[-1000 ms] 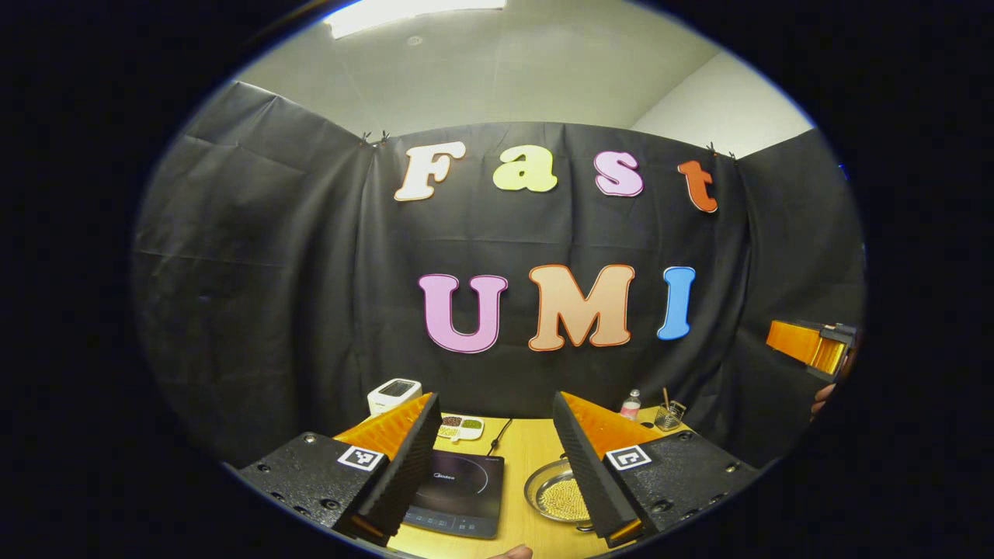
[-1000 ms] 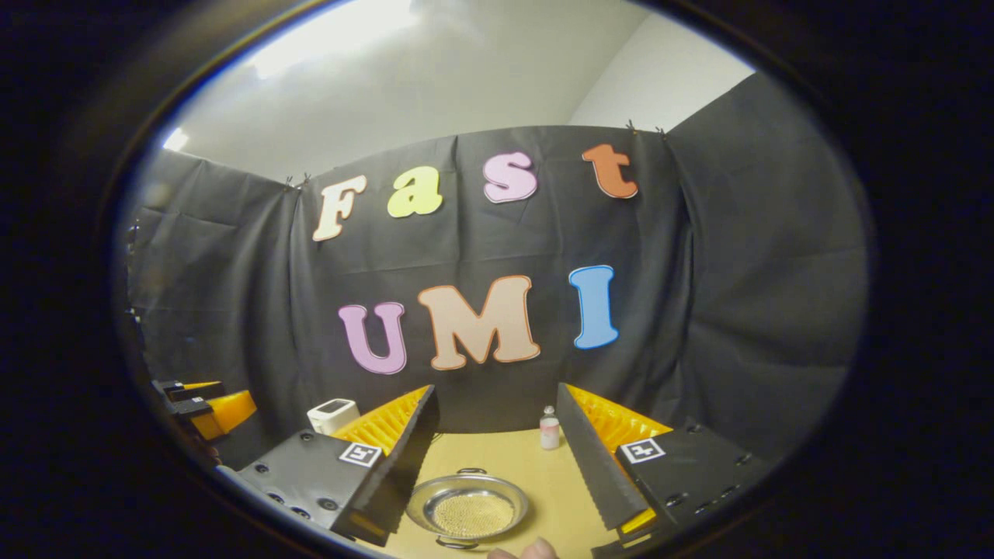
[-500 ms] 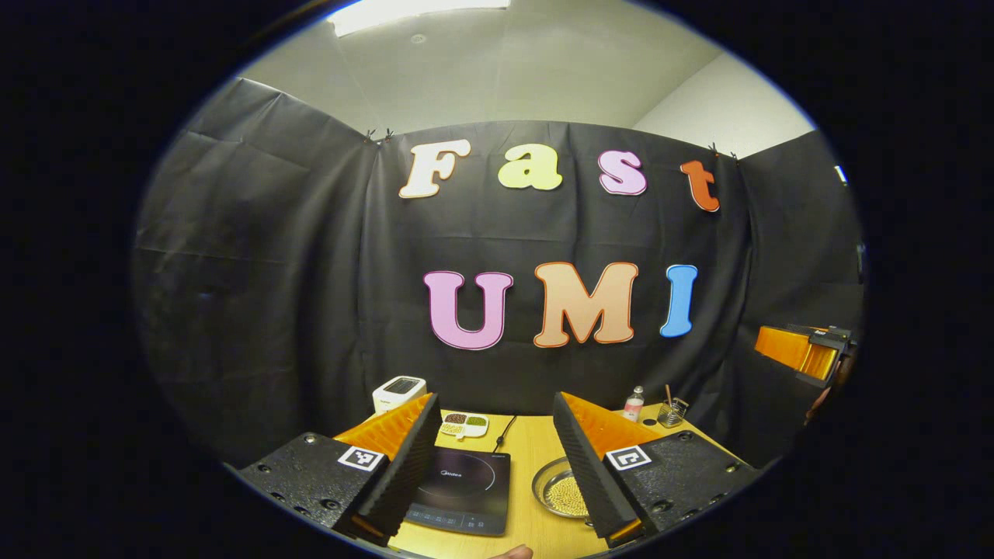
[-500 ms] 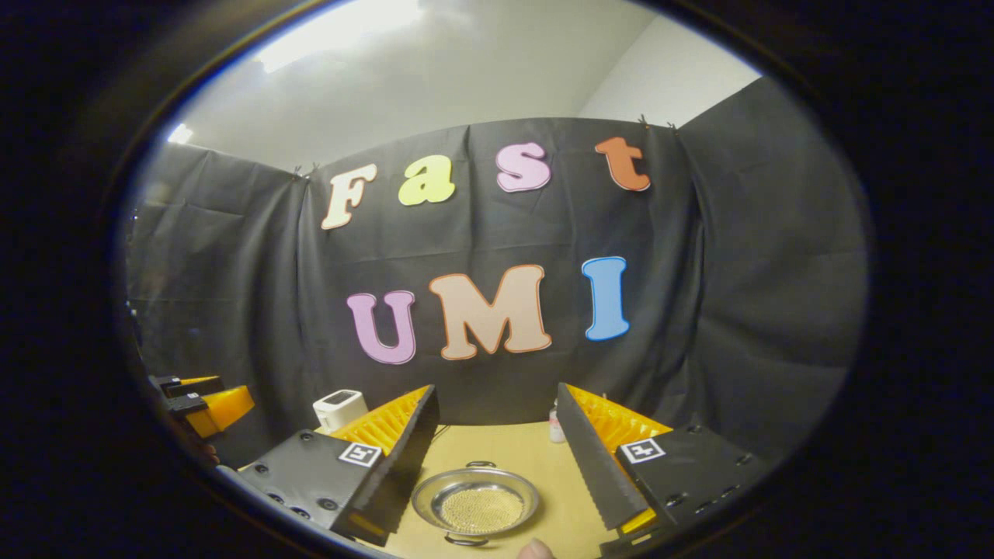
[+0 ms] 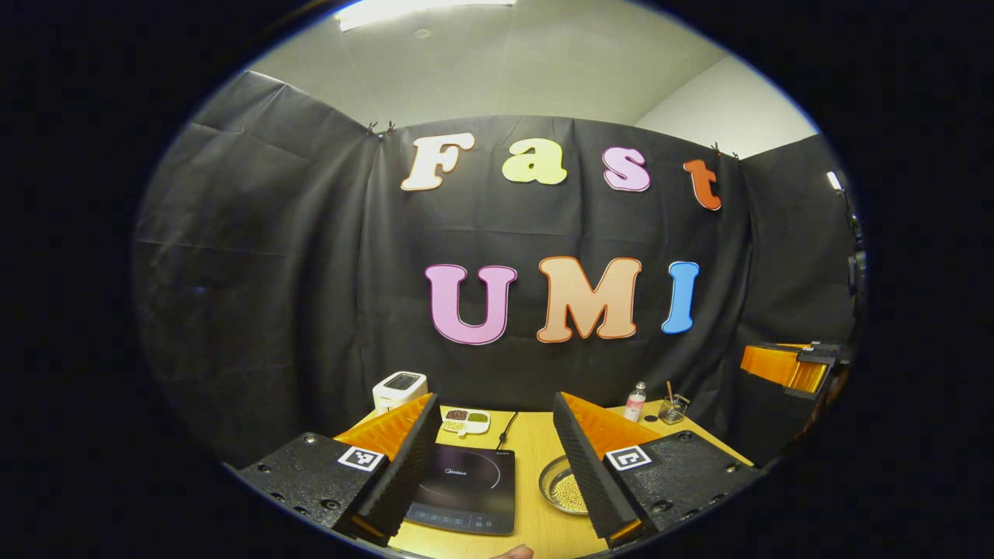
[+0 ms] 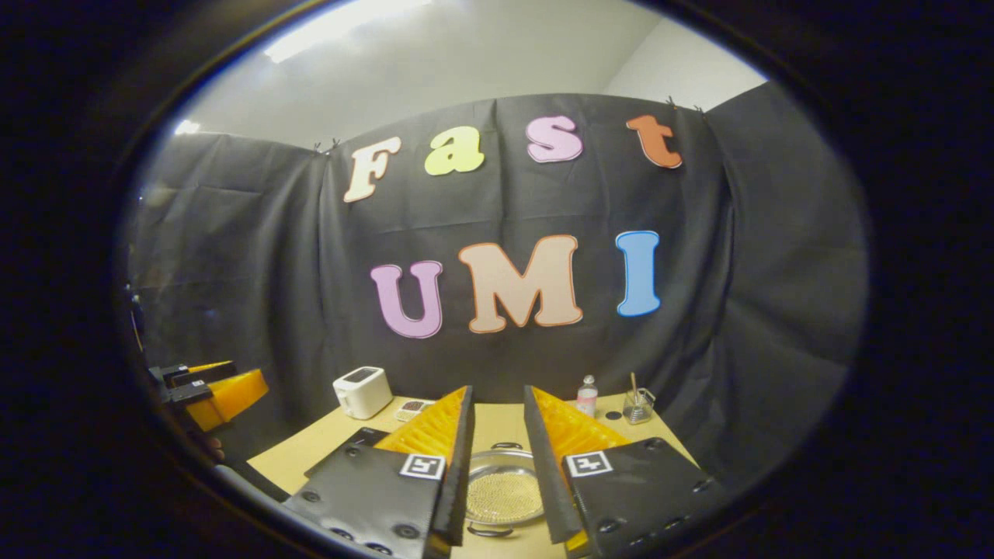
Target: First push the handle of the pot to place it horizontally, then grasp the pot with both hands and set it on the induction cooktop.
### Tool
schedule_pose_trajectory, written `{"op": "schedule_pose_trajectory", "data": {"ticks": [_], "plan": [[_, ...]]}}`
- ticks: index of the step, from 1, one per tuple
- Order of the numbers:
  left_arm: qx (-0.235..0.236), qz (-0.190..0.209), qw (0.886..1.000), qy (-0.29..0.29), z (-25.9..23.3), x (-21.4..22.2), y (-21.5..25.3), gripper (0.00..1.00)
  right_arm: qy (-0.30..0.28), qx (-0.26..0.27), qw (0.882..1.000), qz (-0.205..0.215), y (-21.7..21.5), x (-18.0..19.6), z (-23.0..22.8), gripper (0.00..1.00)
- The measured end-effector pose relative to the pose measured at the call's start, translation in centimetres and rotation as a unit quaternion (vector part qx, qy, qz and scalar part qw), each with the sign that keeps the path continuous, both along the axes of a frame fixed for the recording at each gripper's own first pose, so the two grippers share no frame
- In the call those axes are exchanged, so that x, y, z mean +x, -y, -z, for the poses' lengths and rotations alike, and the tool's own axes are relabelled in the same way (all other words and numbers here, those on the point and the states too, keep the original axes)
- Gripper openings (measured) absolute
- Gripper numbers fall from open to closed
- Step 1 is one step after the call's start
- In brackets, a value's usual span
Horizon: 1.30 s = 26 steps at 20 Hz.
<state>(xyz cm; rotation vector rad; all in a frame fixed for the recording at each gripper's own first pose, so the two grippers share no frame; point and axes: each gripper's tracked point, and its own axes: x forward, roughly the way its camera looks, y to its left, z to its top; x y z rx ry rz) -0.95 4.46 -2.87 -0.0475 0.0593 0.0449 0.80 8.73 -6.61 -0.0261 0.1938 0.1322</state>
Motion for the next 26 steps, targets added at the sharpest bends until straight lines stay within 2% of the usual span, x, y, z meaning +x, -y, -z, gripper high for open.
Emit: {"op": "schedule_pose_trajectory", "data": {"ticks": [2,3,4,5,6,7,9,10,11,12,13,15,18,21,22,23,26], "plan": [[-0.002,-0.007,1.0,-0.006,0.4,0.4,-0.3,0.88,-0.019,-0.008,1.0,-0.005,-0.4,0.6,1.8,0.35],[-0.004,-0.01,1.0,-0.009,0.6,0.7,-0.3,0.91,-0.022,-0.015,1.0,-0.008,0.1,0.5,2.0,0.18],[-0.007,-0.015,1.0,-0.011,0.9,0.8,-0.4,0.88,-0.029,-0.017,0.999,-0.017,-0.5,1.3,2.8,0.01],[-0.01,-0.019,1.0,-0.014,1.1,1.1,-0.5,0.86,-0.037,-0.013,0.999,-0.026,-1.0,1.8,3.7,0.13],[-0.012,-0.025,0.999,-0.015,1.3,1.4,-0.6,0.86,-0.05,-0.009,0.998,-0.038,-1.0,2.4,4.7,0.13],[-0.013,-0.033,0.999,-0.019,1.4,1.7,-0.8,0.86,-0.064,-0.008,0.997,-0.044,-1.3,2.6,5.4,0.04],[-0.009,-0.046,0.999,-0.019,1.1,2.0,-0.9,0.86,-0.097,0.004,0.994,-0.058,-0.9,2.9,7.4,0.02],[-0.004,-0.05,0.999,-0.017,0.9,2.2,-0.7,0.89,-0.114,0.012,0.991,-0.075,-1.8,3.6,8.2,0.0],[0.002,-0.053,0.999,-0.014,0.6,2.5,-0.5,0.86,-0.124,0.012,0.988,-0.091,-2.2,3.7,9.1,0.03],[0.011,-0.055,0.998,-0.011,0.4,2.8,-0.3,0.89,-0.136,0.014,0.984,-0.11,-2.5,4.0,10.0,0.0],[0.02,-0.06,0.998,-0.011,0.3,3.0,-0.2,0.86,-0.151,0.017,0.98,-0.129,-3.1,4.0,11.2,0.03],[0.028,-0.073,0.997,-0.012,0.2,3.5,-0.1,0.86,-0.184,0.027,0.97,-0.156,-3.7,4.2,13.6,0.0],[0.029,-0.101,0.994,-0.027,0.6,3.5,-0.2,0.86,-0.227,0.054,0.954,-0.187,-4.6,4.3,17.0,0.03],[0.04,-0.131,0.99,-0.044,1.0,3.0,-0.6,0.86,-0.268,0.063,0.937,-0.214,-5.5,3.7,20.5,0.0],[0.043,-0.139,0.988,-0.051,1.2,2.7,-0.7,0.89,-0.278,0.064,0.932,-0.223,-5.7,3.6,21.4,0.0],[0.045,-0.145,0.987,-0.058,1.5,2.4,-0.8,0.86,-0.287,0.065,0.928,-0.23,-6.0,3.4,22.3,0.0],[0.044,-0.158,0.984,-0.075,2.4,2.2,-1.3,0.86,-0.312,0.064,0.918,-0.238,-6.6,3.1,24.9,0.03]]}}
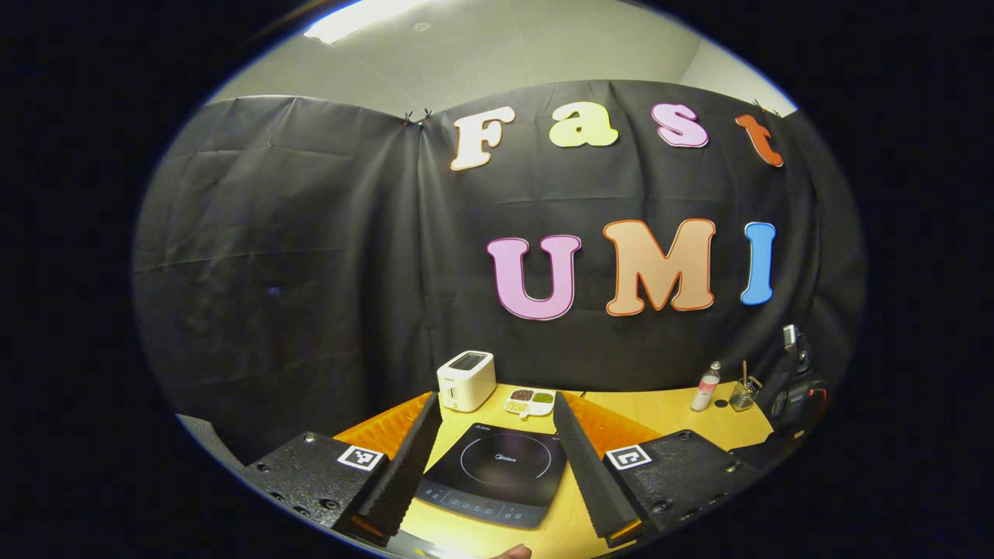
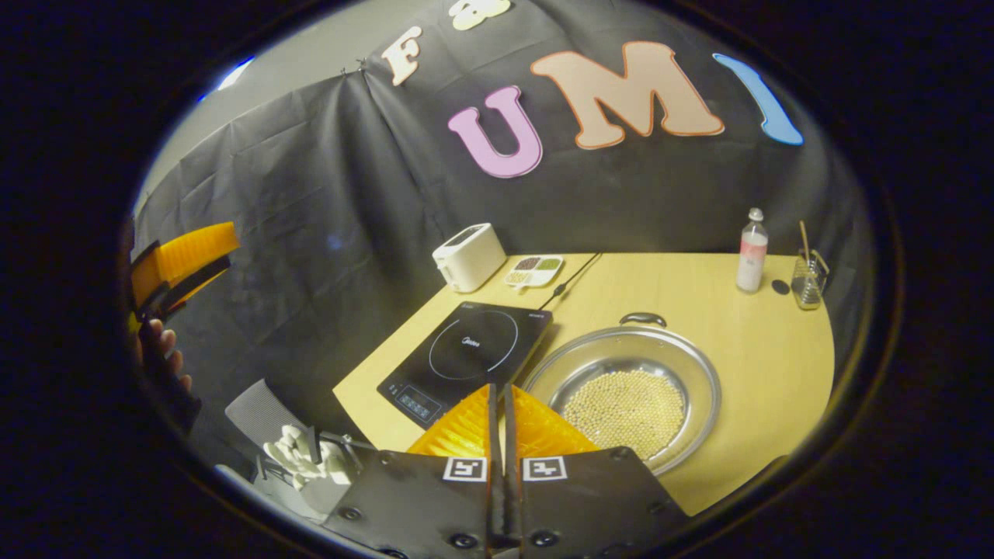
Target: First push the handle of the pot to place it horizontally, then grasp the pot with both hands and set it on the induction cooktop.
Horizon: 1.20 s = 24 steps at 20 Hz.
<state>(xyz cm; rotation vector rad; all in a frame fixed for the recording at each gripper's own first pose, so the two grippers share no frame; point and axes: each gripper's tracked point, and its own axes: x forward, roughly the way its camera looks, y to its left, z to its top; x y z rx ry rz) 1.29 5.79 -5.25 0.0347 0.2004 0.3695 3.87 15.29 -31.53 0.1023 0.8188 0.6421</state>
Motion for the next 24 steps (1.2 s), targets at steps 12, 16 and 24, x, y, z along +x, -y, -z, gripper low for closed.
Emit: {"op": "schedule_pose_trajectory", "data": {"ticks": [12,16,24], "plan": [[-0.02,0.019,1.0,0.013,1.3,2.2,-5.4,0.87,-0.084,-0.088,0.993,-0.004,-2.5,-3.0,7.4,0.03],[-0.023,0.059,0.998,0.026,1.9,4.0,-7.6,0.89,-0.139,-0.119,0.983,0.016,-3.8,-5.6,10.7,0.03],[-0.078,0.102,0.991,0.031,4.8,5.3,-10.8,0.87,-0.196,-0.202,0.956,0.077,-1.8,-7.6,16.0,0.0]]}}
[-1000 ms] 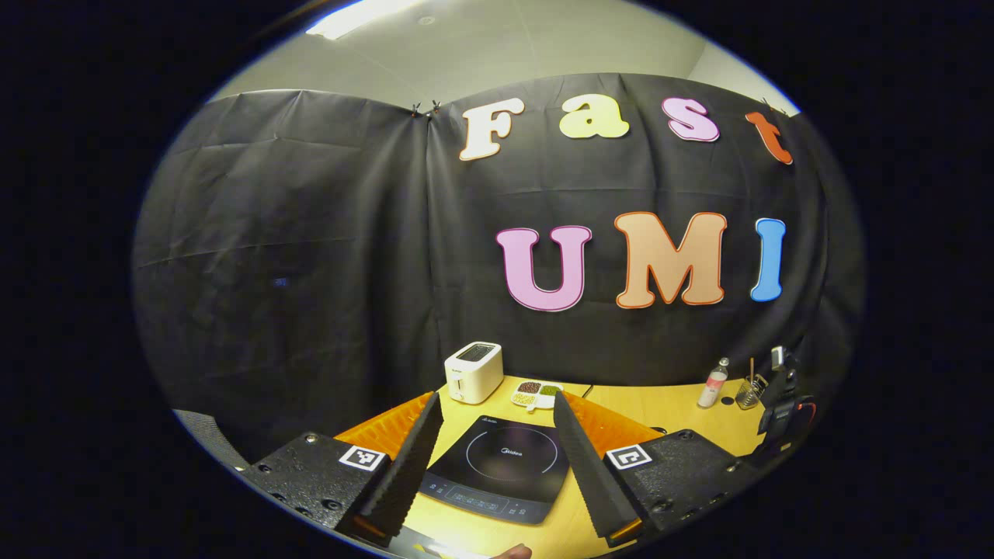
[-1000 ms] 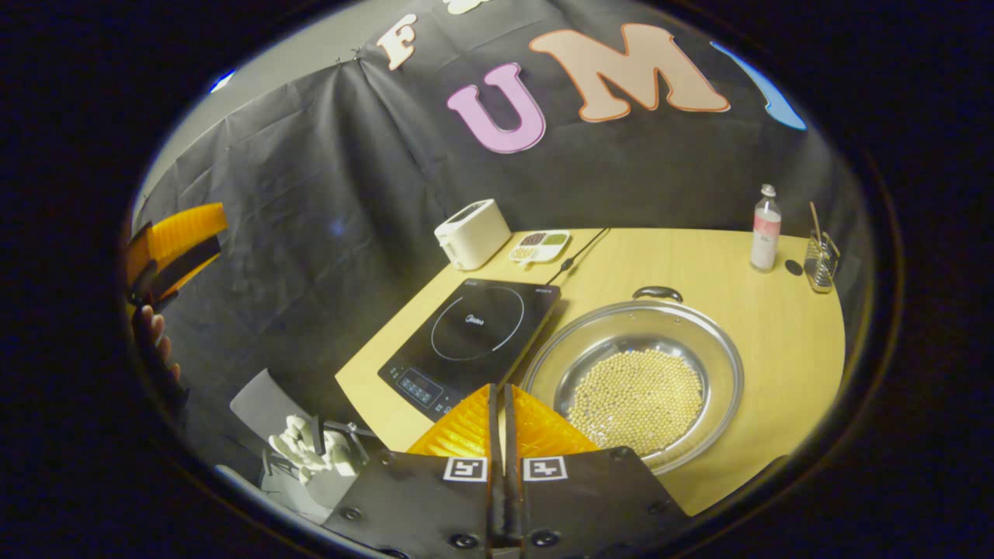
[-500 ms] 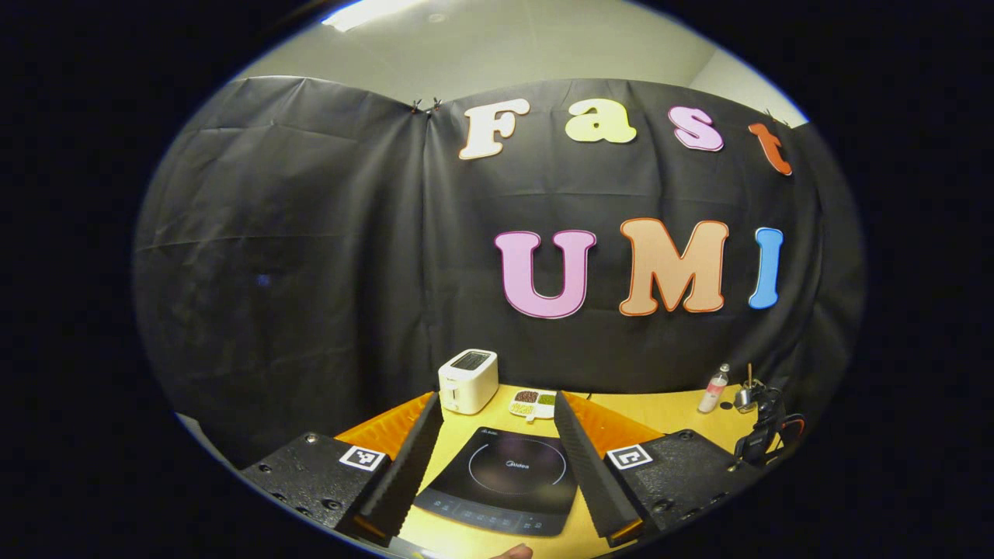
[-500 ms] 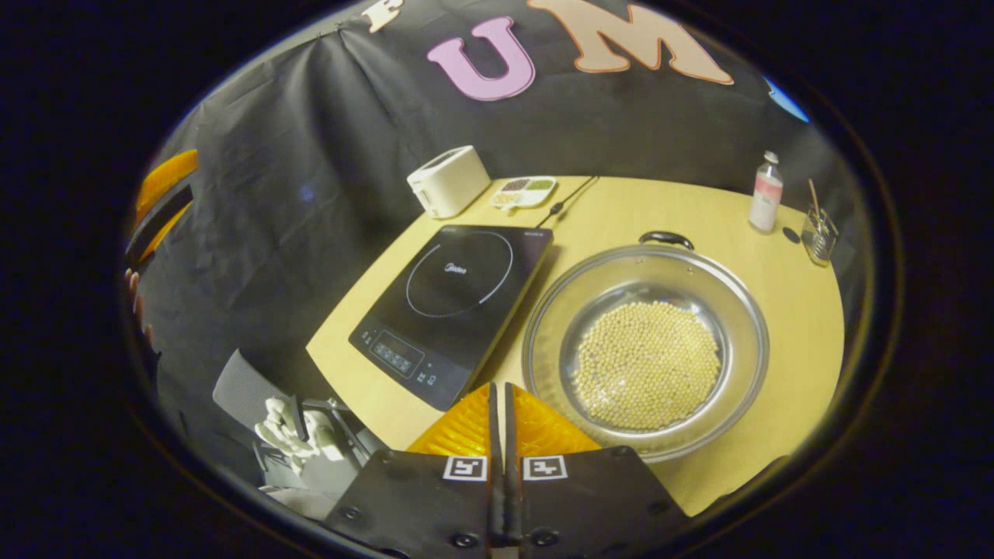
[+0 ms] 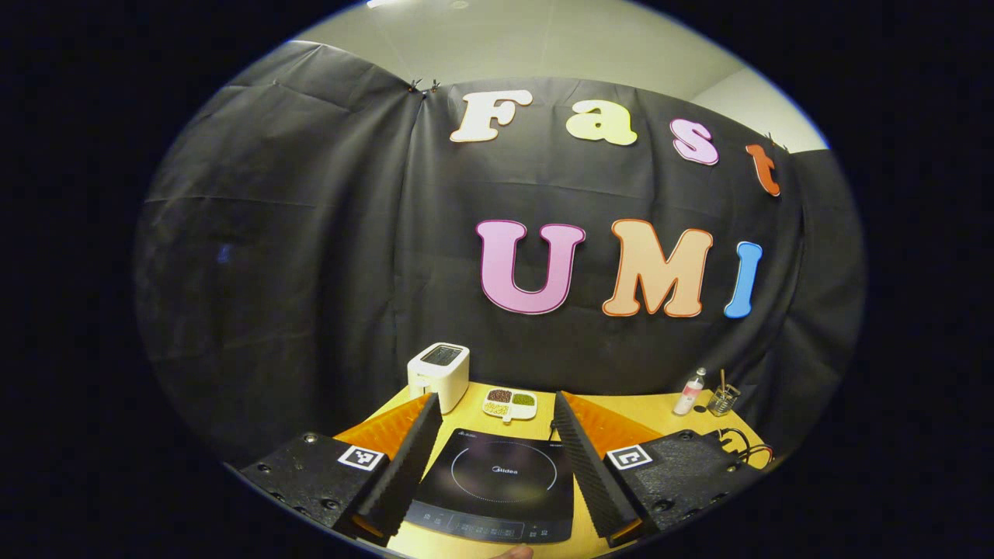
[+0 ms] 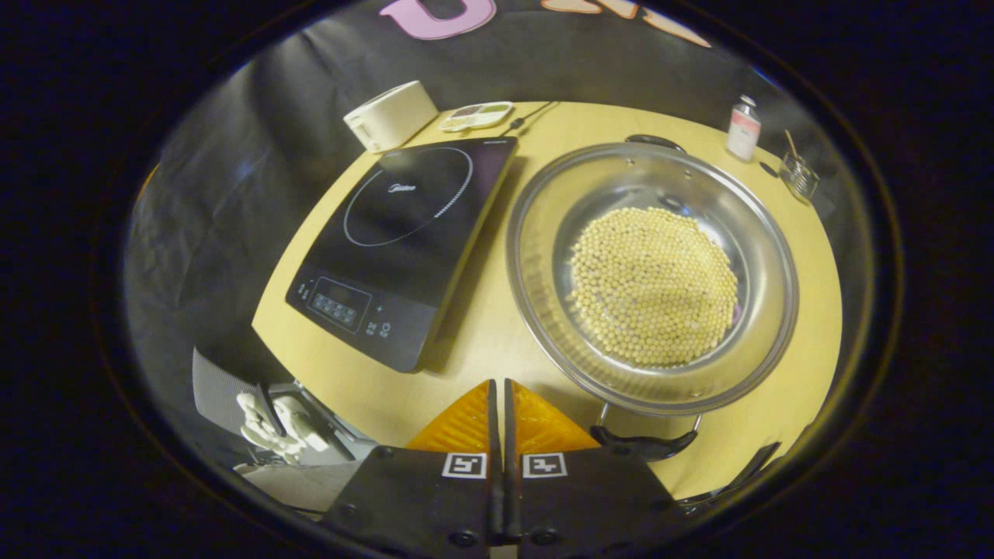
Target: First push the handle of the pot to place it horizontally, then grasp the pot with both hands and set it on the induction cooktop.
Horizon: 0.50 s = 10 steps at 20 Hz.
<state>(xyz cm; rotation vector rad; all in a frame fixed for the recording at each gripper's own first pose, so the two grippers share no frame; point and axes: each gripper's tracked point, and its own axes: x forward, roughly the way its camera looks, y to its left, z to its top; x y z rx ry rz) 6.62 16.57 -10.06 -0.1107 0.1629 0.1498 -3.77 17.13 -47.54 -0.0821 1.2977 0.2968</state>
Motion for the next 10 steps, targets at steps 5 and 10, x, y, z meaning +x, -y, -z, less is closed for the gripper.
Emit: {"op": "schedule_pose_trajectory", "data": {"ticks": [5,10], "plan": [[-0.027,0.009,1.0,-0.006,1.2,-0.3,-0.9,0.82,0.002,-0.036,0.999,0.009,1.8,-0.4,0.6,0.03],[-0.034,0.016,0.999,-0.009,1.9,-0.7,-1.2,0.81,0.012,-0.06,0.998,0.014,3.0,-0.5,0.9,0.0]]}}
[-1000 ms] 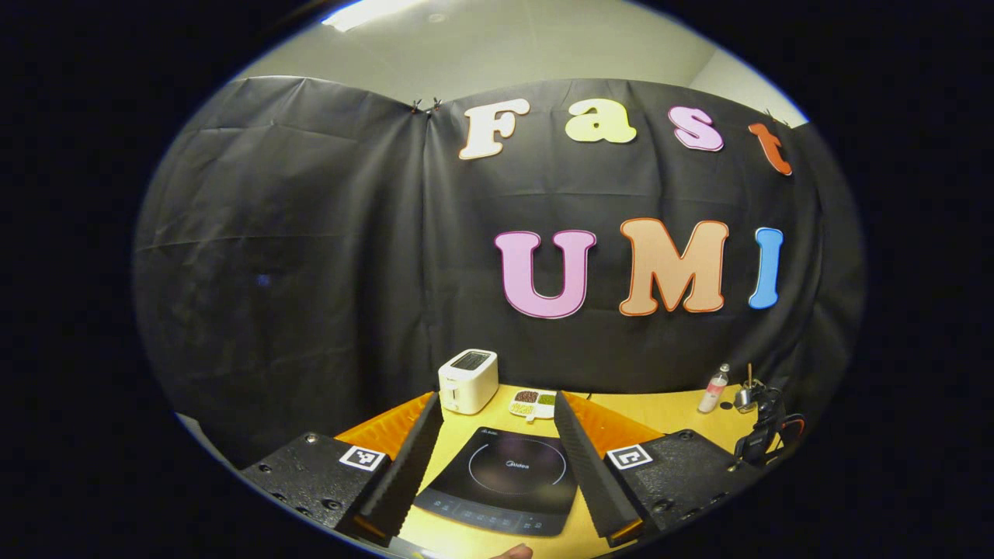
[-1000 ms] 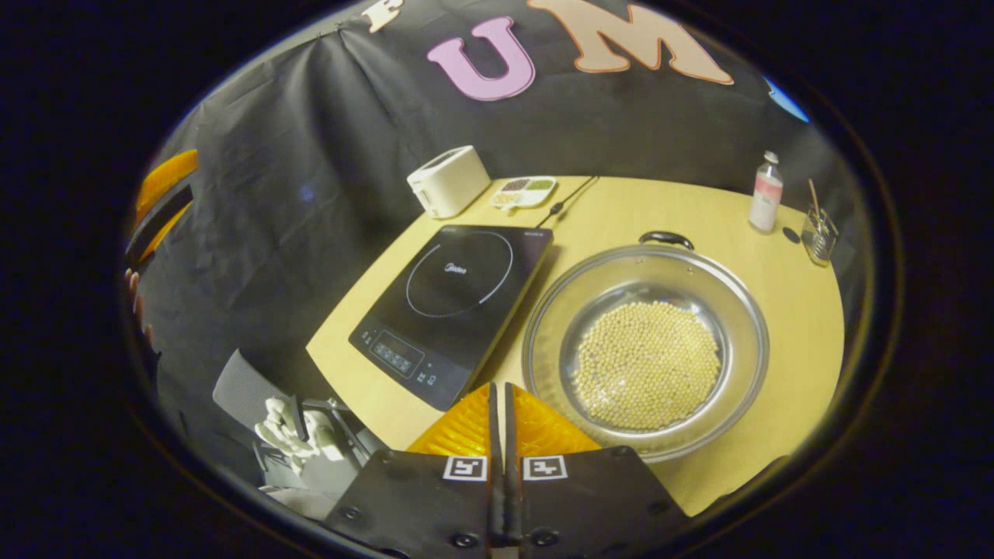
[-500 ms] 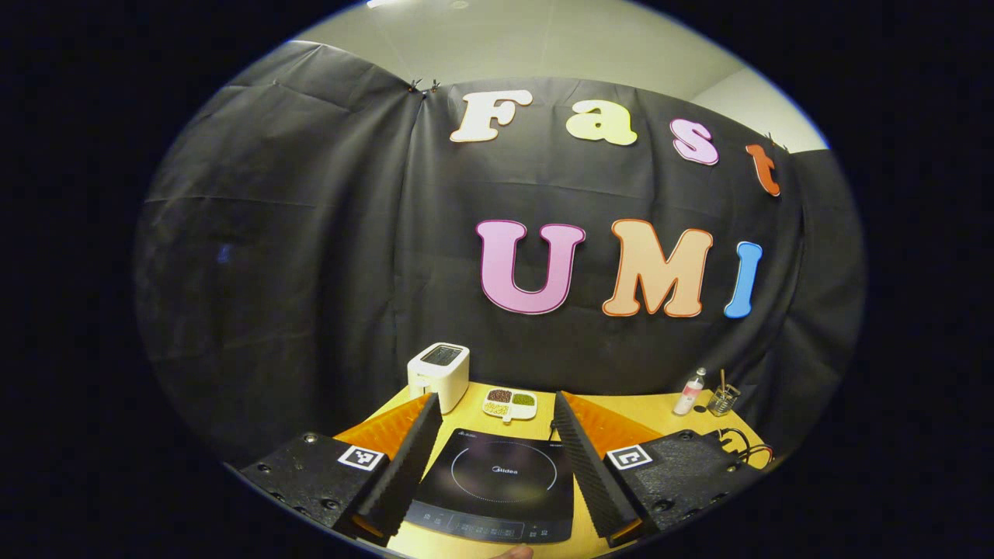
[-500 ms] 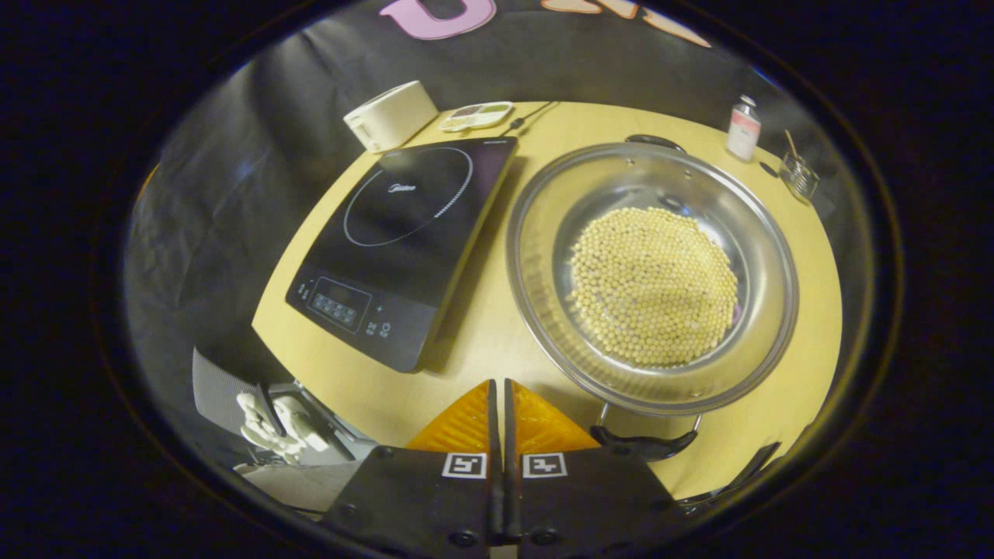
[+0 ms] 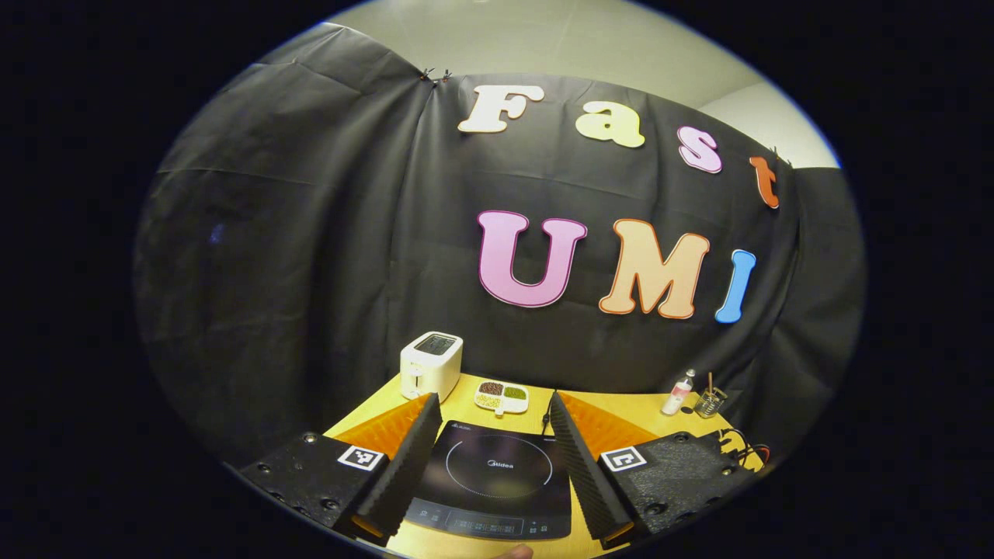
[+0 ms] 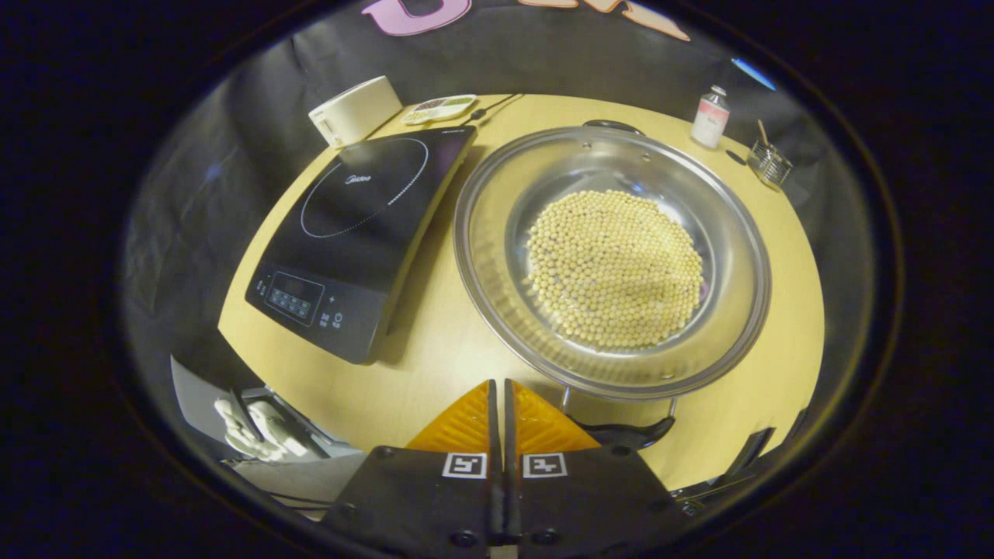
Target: First push the handle of the pot to place it horizontally, then grasp the pot with both hands and set it on the induction cooktop.
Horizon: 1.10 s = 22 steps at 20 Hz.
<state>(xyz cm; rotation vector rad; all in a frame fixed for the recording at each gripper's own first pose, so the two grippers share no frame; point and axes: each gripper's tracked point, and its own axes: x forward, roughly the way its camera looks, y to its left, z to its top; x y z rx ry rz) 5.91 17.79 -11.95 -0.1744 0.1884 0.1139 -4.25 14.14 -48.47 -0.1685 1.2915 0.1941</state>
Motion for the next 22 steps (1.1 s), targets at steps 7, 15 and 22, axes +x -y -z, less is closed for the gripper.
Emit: {"op": "schedule_pose_trajectory", "data": {"ticks": [7,15,22], "plan": [[-0.007,-0.006,1.0,0.007,-0.2,0.2,-0.2,0.86,0.001,-0.021,1.0,0.01,2.7,0.7,-0.1,0.03],[-0.016,-0.003,1.0,0.006,0.0,0.7,1.1,0.86,-0.003,-0.051,0.999,0.016,6.8,1.1,-0.1,0.0],[-0.02,-0.003,1.0,0.006,0.2,1.0,1.1,0.82,-0.007,-0.079,0.996,0.038,10.9,1.9,0.0,0.03]]}}
